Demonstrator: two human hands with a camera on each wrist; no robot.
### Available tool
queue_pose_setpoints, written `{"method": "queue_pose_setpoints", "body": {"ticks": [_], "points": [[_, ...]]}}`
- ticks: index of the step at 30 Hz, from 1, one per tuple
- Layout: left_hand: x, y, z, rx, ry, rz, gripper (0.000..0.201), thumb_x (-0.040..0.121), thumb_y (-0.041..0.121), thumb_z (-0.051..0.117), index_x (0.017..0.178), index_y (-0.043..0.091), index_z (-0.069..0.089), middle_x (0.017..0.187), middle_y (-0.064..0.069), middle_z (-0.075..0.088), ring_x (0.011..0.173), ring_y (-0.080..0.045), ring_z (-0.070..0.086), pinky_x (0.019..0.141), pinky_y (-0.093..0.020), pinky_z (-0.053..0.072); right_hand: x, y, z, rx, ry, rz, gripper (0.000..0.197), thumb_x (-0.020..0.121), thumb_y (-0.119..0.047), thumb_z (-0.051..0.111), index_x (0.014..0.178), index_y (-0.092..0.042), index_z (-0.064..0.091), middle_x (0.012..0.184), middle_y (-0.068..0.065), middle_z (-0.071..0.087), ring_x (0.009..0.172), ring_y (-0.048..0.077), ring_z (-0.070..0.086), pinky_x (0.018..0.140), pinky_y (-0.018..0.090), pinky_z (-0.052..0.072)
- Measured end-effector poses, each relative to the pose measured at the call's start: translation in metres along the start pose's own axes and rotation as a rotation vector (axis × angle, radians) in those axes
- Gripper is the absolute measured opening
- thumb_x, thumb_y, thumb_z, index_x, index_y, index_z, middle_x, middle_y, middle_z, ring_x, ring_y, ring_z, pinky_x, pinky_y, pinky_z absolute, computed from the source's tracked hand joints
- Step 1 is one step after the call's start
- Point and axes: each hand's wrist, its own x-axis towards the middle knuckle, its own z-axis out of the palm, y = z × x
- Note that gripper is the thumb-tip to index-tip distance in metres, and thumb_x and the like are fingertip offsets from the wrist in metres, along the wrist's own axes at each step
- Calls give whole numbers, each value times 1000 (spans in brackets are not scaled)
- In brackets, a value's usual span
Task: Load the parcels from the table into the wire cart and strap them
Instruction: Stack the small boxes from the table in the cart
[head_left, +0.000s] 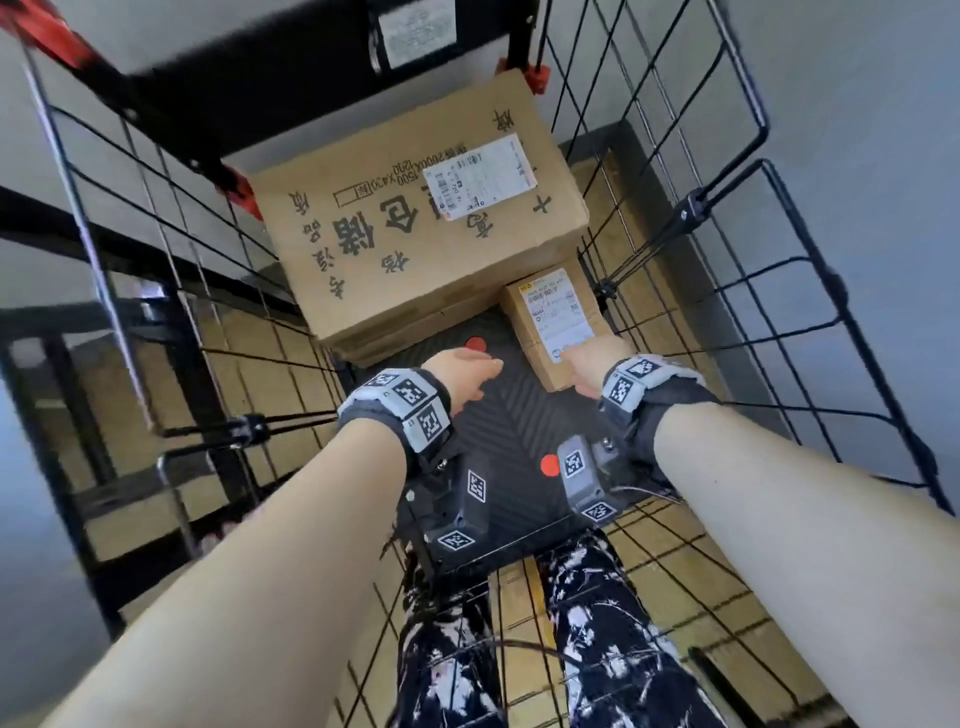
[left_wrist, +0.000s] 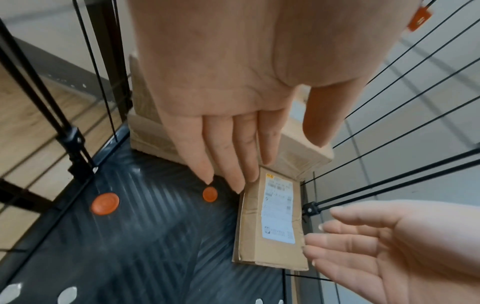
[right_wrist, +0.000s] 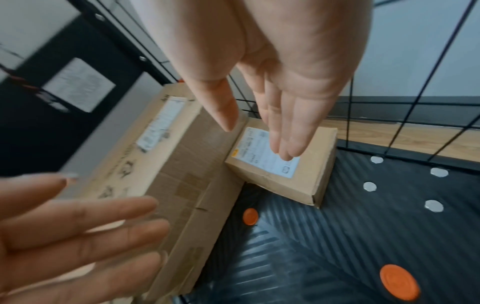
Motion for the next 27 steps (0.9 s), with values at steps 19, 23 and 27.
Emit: {"method": "queue_pose_setpoints", "body": {"ticks": [19,23,27], "points": [[-296,-19,-128,475,609,335,39,93,37,48,121,14,63,122,-5,63,111,-25,59,95,-29,46,-323,-112,7,-630,97,-744,33,91,-18,50,116,-3,66,117,14,67,106,28,64,90,33,51],[-349,-65,-119,399,712,265,36,94,32,48,118,11,64,120,-8,64,112,-27,59,94,-31,45,-369,-94,20,-691,-12,-885,25,91,-15,50,109,-6,66,102,8,69,83,19,59,59,17,43],[-395,-112,-119,326,787,206,25,94,27,48,100,10,65,107,-15,66,109,-30,61,91,-32,47,-411,-92,45,-691,-84,-986,9,88,-12,55,92,-12,62,79,5,63,62,17,58,56,18,44]]}}
